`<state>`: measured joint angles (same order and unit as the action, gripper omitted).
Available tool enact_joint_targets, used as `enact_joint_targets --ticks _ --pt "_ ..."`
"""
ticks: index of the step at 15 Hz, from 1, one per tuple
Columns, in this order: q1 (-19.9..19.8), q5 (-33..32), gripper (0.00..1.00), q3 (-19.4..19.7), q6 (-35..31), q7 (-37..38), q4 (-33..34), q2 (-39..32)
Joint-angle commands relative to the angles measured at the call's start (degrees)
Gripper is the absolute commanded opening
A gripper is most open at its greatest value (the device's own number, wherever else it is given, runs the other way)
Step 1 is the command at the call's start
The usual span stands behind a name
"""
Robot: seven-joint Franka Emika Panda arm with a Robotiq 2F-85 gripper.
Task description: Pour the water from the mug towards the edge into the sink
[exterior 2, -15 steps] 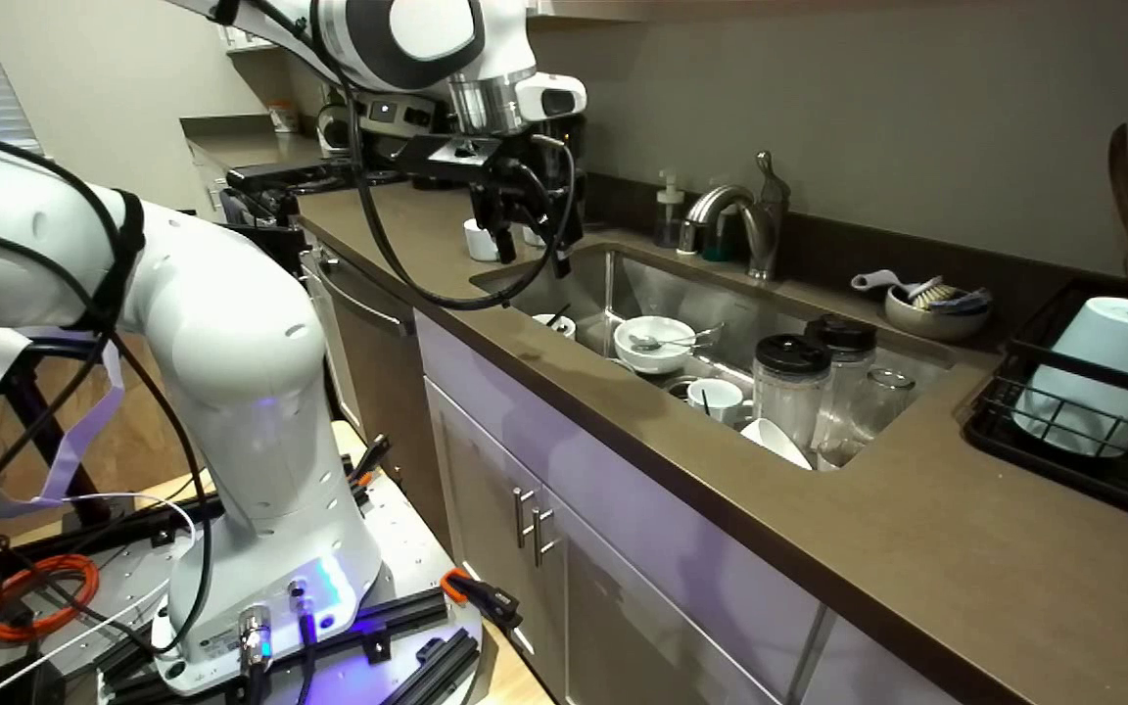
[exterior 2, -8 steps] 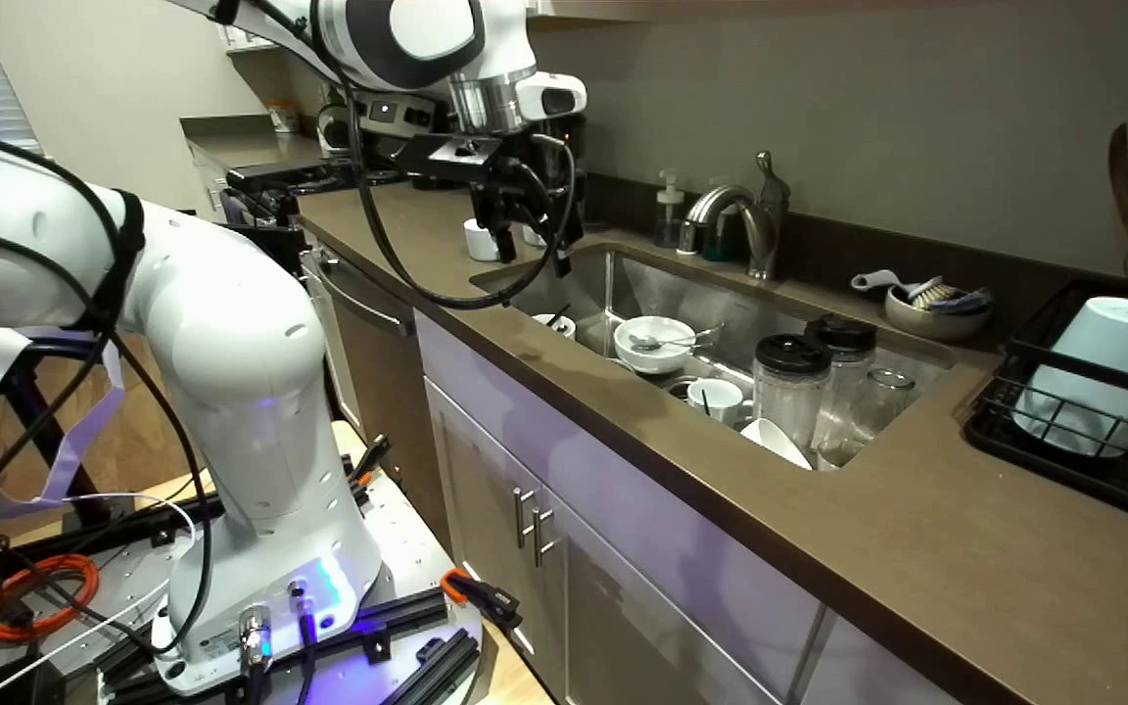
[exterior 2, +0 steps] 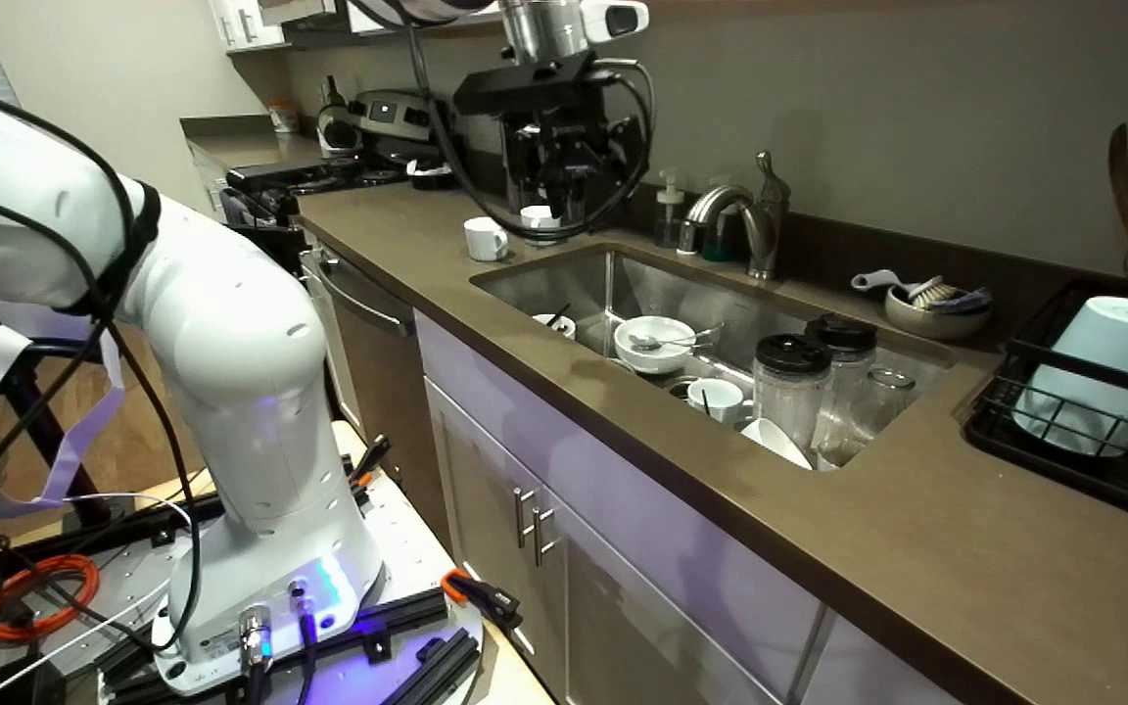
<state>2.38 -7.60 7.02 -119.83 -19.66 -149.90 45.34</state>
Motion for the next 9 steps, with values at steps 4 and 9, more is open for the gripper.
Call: enact_joint_targets --ticks 4,9 --pt "7.25 2.00 1.00 1.82 3.39 -14.91 18.44 -20.50" --pt "8.95 0.74 1.00 -3.08 7.28 -19.89 25.89 -30.05"
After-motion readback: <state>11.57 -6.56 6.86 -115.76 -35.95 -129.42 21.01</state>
